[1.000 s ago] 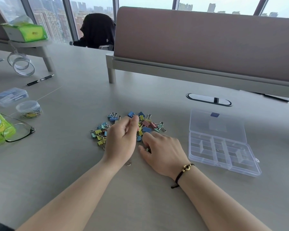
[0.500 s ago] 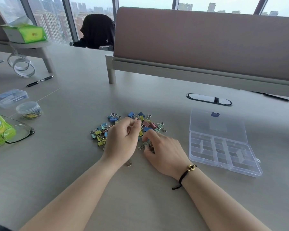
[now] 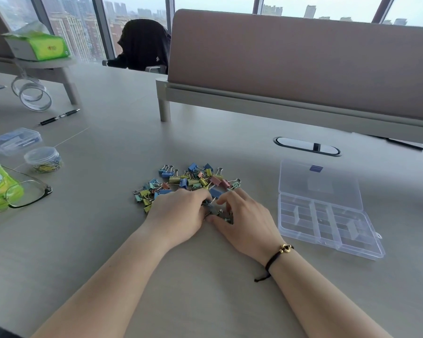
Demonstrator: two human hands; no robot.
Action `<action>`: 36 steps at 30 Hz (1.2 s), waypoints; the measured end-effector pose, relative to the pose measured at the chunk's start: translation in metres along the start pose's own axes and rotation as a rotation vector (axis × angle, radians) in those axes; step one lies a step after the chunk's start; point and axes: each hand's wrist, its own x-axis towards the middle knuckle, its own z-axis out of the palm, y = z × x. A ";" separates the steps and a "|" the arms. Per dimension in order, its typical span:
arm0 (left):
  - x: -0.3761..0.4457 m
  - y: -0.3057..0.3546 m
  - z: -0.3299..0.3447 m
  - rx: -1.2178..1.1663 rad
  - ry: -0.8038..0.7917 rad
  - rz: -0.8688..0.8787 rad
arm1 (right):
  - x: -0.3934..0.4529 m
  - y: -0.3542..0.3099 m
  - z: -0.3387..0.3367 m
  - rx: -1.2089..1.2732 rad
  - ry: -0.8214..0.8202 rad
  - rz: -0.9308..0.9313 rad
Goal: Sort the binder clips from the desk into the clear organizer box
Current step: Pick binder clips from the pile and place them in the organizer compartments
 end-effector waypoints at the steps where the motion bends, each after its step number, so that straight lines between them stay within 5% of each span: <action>1: 0.000 0.000 0.001 -0.025 0.018 -0.007 | 0.000 0.000 0.000 -0.024 0.002 0.003; 10: 0.004 -0.012 0.003 -0.229 0.237 -0.171 | 0.002 -0.001 0.002 -0.063 0.002 -0.018; 19: 0.002 -0.011 0.001 -0.197 0.218 -0.278 | 0.004 -0.003 0.000 -0.090 -0.022 -0.068; 26: 0.008 -0.004 -0.004 -0.552 0.321 -0.356 | 0.006 -0.003 0.000 -0.105 -0.023 -0.072; 30: 0.014 0.002 -0.007 -1.104 0.286 -0.594 | 0.007 -0.005 0.001 -0.138 -0.032 -0.096; 36: 0.013 -0.002 -0.020 -1.916 0.010 -0.846 | 0.008 -0.005 0.003 -0.176 -0.028 -0.107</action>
